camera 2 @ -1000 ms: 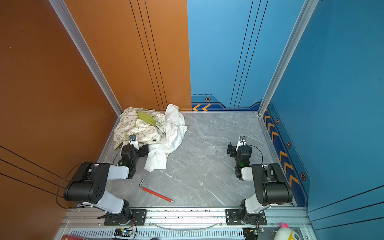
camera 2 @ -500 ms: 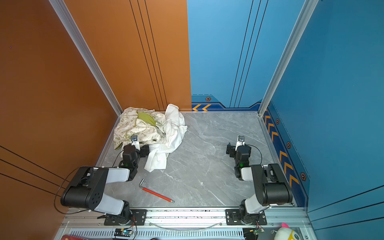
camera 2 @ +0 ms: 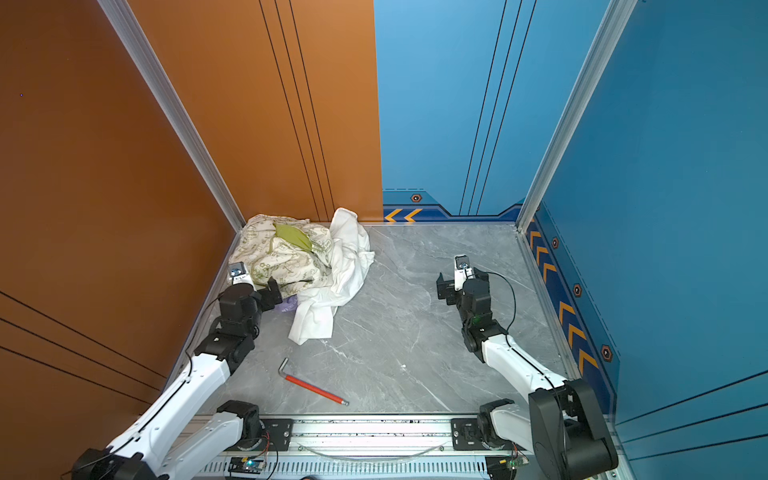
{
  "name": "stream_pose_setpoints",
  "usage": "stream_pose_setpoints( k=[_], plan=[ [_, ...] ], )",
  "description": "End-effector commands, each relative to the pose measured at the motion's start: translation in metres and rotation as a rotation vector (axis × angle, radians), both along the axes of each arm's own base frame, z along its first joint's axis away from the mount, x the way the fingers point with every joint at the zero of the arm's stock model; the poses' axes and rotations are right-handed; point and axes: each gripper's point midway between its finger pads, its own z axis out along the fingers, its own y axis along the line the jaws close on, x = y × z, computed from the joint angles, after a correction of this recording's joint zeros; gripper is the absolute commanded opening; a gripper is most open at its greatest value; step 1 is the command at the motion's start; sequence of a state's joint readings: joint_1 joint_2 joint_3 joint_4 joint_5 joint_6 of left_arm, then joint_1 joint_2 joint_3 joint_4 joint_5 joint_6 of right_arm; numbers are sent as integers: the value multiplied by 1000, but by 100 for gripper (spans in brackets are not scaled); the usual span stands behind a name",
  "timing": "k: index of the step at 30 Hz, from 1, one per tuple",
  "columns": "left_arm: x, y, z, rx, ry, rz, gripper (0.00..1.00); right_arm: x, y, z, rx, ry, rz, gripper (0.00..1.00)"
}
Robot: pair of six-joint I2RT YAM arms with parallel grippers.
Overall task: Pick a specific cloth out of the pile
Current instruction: 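Move the left gripper to the pile's lavender cloth while the right arm reaches forward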
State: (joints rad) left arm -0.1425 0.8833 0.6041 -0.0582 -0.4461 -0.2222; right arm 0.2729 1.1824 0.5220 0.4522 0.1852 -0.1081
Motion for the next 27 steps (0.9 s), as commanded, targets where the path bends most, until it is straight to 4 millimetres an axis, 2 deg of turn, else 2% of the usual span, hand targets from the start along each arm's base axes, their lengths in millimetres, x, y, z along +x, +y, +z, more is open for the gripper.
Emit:
stream_pose_setpoints(
  k=[1, 3, 11, 16, 23, 27],
  plan=[
    [-40, -1, -42, -100, 268, -7, 98, -8, 7, -8, -86, 86, 16, 100],
    [-46, 3, -43, -166, 274, 34, 98, -8, 16, -6, -101, 105, 33, 100],
    [-49, 4, -50, -368, 244, 107, 98, -1, 32, -6, -278, 261, -17, 100],
    [-51, -3, -69, -583, 327, 176, 99, 2, 53, -15, -320, 394, 50, 100],
    [-40, -31, -86, -806, 433, 144, 96, 13, 92, -7, -73, 411, 124, 100],
    [-36, -37, -95, -892, 481, 157, 94, 20, 111, -3, 38, 425, 137, 100]
  ],
)
